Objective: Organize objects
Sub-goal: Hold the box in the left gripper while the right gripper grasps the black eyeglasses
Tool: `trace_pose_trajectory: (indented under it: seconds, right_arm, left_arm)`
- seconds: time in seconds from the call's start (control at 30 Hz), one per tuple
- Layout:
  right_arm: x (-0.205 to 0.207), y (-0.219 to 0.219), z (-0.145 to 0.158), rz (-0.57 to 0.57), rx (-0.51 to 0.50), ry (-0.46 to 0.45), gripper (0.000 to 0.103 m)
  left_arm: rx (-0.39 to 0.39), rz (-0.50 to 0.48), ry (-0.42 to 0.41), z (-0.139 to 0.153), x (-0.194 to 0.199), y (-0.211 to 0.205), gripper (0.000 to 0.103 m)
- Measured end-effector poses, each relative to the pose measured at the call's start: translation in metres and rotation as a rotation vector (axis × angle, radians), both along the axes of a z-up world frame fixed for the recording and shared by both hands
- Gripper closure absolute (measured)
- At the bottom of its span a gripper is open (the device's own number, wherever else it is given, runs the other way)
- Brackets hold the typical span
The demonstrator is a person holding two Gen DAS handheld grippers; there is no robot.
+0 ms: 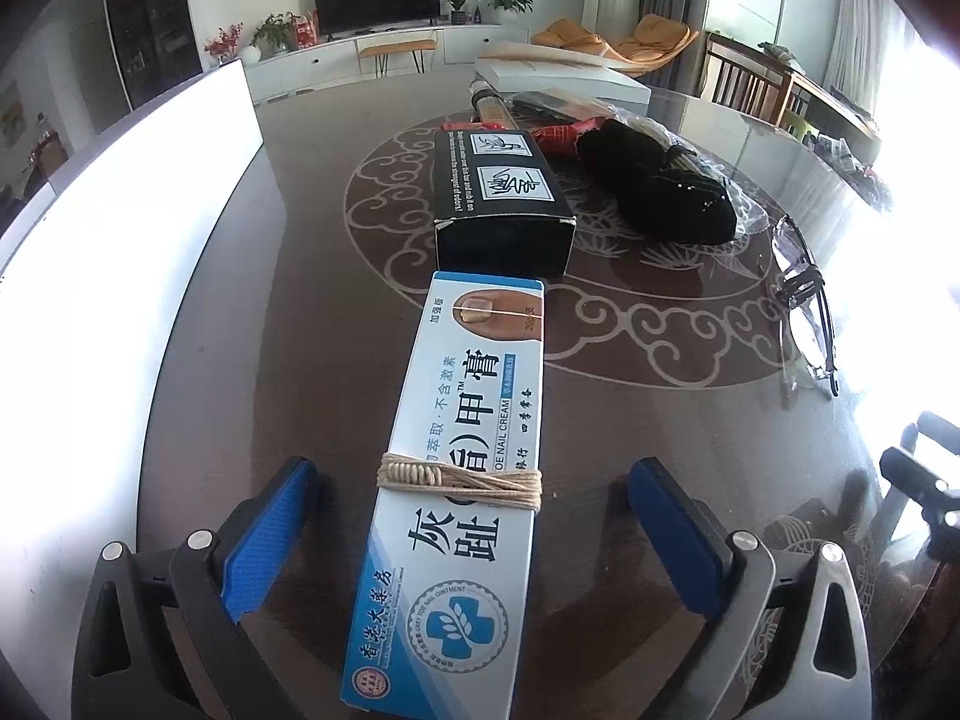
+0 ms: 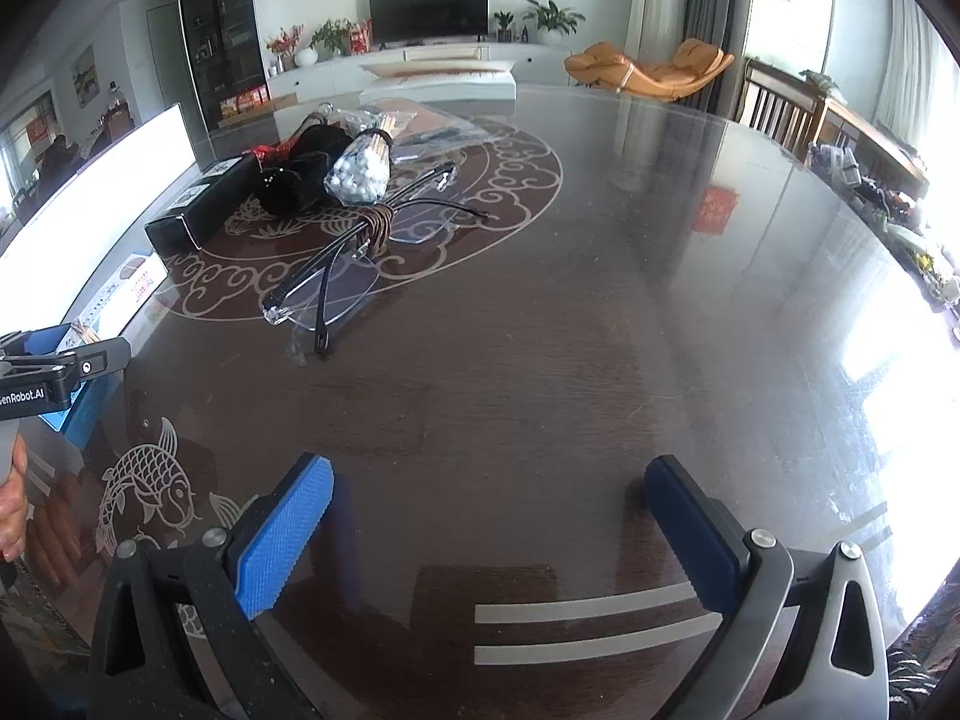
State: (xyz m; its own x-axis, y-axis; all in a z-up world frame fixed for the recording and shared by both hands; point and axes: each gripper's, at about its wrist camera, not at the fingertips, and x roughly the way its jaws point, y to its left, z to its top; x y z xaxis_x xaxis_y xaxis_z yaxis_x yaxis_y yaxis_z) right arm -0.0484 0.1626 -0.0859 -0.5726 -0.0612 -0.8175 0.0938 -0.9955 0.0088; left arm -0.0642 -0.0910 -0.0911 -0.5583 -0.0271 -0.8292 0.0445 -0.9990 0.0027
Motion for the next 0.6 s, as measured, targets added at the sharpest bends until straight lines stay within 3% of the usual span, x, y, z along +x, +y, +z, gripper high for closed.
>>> trace_pose_trajectory:
  seconds: [0.1, 0.23, 0.43, 0.5, 0.6]
  right_arm:
    - [-0.014, 0.011, 0.011, -0.064, -0.213, -0.015, 0.000]
    - [-0.060, -0.010, 0.018, -0.076, -0.302, -0.087, 0.000]
    - [-0.127, -0.076, 0.008, 0.016, -0.138, -0.186, 0.003]
    - [-0.132, -0.087, 0.009, 0.012, -0.060, -0.162, 0.011]
    - [-0.125, -0.090, 0.013, 0.017, 0.012, -0.115, 0.042]
  left_arm:
    - [-0.001, 0.007, 0.007, 0.000, -0.002, 0.001, 0.000]
    - [-0.001, 0.011, 0.010, 0.000, -0.001, 0.002, 0.000]
    - [-0.001, 0.011, 0.010, 0.000, -0.001, 0.002, 0.000]
    - [-0.001, 0.011, 0.010, 0.000, -0.001, 0.002, 0.000]
    - [0.000, 0.011, 0.011, 0.000, -0.002, 0.002, 0.000]
